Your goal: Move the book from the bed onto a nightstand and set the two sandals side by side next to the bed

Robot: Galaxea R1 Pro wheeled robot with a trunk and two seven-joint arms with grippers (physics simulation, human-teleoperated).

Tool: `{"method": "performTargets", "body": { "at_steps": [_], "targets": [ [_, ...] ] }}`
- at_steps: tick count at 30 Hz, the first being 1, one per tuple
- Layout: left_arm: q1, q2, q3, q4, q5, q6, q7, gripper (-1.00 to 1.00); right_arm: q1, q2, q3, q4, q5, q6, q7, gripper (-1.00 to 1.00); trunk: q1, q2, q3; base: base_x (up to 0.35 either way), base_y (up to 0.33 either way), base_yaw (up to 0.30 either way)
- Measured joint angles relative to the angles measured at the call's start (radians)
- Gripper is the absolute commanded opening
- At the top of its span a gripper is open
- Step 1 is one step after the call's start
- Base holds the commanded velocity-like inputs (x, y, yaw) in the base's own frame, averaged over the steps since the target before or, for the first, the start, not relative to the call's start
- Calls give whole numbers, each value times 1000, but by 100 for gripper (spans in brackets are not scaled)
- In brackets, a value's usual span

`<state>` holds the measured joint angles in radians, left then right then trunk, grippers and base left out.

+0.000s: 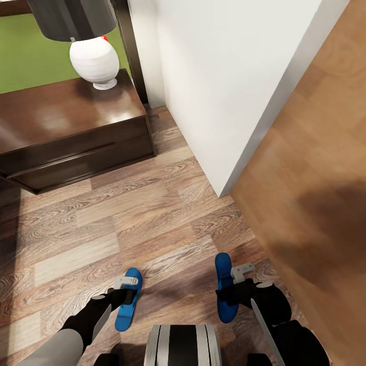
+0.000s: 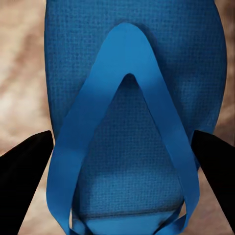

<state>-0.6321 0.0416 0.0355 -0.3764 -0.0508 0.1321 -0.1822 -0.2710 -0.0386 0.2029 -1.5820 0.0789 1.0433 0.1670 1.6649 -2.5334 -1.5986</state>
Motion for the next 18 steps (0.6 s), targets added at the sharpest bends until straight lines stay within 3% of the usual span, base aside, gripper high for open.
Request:
{"method": "performTargets", "body": {
  "at_steps": [10,18],
  "targets": [
    [1,0,1,-1,1,-2,0,-100,0,-1,0,0,0,0,1,-100,0,0,0,0,0,0],
    [1,0,2,1,0,8,-4,-100,0,-1,1,0,0,0,1,-100,-4,2,31,0,0,0]
  ]
}}
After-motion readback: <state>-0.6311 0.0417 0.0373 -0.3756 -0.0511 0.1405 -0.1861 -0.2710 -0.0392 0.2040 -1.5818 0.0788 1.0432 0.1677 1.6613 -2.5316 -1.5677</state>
